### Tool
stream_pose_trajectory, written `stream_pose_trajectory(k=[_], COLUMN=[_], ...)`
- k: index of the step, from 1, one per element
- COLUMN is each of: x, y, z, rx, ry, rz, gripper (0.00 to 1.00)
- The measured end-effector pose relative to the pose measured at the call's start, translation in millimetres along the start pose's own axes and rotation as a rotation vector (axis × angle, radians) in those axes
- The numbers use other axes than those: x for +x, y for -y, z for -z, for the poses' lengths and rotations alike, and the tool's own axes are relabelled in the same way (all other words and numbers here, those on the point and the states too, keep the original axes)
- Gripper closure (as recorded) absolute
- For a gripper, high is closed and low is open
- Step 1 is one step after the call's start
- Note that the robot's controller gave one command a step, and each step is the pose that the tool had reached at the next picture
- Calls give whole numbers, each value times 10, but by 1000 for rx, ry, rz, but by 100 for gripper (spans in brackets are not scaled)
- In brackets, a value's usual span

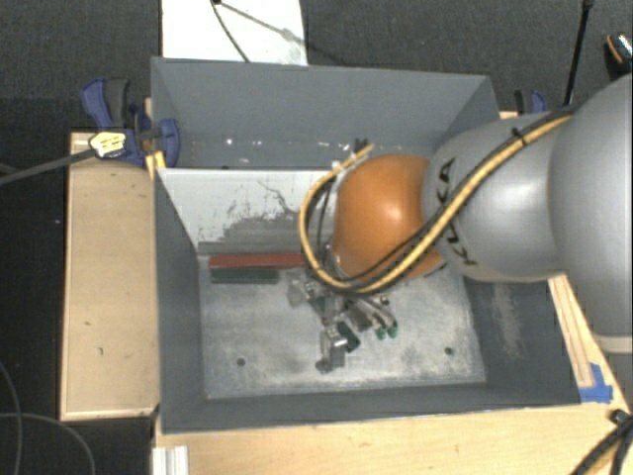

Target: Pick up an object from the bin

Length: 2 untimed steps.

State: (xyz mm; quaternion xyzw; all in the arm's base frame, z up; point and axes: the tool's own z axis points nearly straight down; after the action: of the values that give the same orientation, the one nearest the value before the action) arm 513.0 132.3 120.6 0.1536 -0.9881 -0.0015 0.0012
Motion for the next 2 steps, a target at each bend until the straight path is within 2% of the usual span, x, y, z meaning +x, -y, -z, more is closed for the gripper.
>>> stream_pose_trajectory(k=[1, 2], x=[-318, -330], y=[801, 761], z=[-519, -496], rx=[6, 3], ry=[4, 7], rz=[-145, -142], gripper=[0, 100])
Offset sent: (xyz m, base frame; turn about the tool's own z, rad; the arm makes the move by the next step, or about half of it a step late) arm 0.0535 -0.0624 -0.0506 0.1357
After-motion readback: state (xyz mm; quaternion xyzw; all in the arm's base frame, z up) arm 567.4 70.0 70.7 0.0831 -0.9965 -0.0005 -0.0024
